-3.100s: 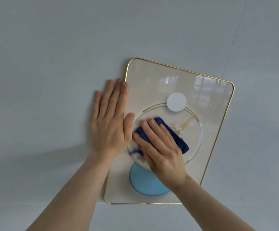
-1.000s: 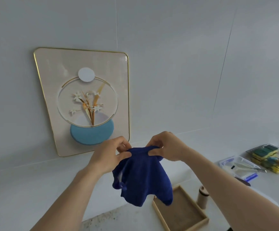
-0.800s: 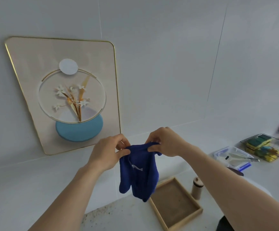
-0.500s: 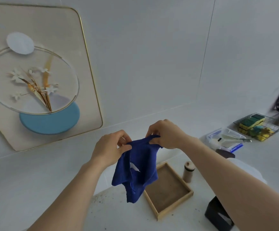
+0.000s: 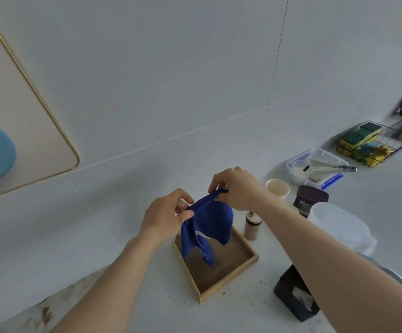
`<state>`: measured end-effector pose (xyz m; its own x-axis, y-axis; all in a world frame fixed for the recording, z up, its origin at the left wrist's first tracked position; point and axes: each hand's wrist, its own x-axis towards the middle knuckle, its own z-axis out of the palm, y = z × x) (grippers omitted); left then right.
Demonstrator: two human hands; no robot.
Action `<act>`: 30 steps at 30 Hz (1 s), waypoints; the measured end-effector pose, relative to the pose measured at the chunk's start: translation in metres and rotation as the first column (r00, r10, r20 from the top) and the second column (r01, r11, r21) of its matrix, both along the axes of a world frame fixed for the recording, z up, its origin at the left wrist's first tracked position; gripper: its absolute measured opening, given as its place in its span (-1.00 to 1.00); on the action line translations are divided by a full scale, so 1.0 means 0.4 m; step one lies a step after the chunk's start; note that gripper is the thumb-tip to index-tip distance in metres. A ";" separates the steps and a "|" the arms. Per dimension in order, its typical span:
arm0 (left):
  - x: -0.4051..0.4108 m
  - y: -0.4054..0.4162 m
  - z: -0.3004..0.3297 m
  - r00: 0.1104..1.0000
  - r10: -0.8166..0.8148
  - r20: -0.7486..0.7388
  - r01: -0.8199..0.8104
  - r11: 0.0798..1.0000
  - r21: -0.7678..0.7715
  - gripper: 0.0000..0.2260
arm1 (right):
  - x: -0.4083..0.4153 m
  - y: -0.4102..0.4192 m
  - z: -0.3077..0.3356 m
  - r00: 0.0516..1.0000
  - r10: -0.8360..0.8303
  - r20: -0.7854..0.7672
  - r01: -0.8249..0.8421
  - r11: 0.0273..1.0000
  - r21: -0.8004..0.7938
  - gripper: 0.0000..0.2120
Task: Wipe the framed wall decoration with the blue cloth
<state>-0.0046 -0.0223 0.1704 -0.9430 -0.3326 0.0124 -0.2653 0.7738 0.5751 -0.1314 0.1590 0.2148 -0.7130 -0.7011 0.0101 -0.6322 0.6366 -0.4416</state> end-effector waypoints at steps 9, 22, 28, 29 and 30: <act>-0.052 0.056 -0.220 0.995 0.040 0.093 -0.026 0.988 -0.152 -0.82 | -0.006 0.022 -0.250 0.992 -0.023 0.126 0.023 1.000 -0.002 -0.61; 0.057 0.107 -0.489 0.798 -0.117 0.591 0.273 0.944 -0.183 -0.34 | 0.106 0.120 -0.644 0.943 0.091 0.320 -0.227 0.880 0.418 -0.41; 0.105 0.102 -0.494 0.761 -0.127 0.636 0.313 0.931 -0.189 -0.25 | 0.132 0.128 -0.642 0.957 0.069 0.280 -0.201 0.857 0.475 -0.22; 0.109 0.097 -0.488 0.776 -0.130 0.618 0.298 0.938 -0.176 -0.24 | 0.132 0.129 -0.637 0.956 0.055 0.289 -0.188 0.870 0.456 -0.20; 0.115 0.096 -0.471 0.792 -0.135 0.595 0.294 0.939 -0.178 -0.24 | 0.134 0.127 -0.621 0.957 0.050 0.285 -0.179 0.874 0.451 -0.18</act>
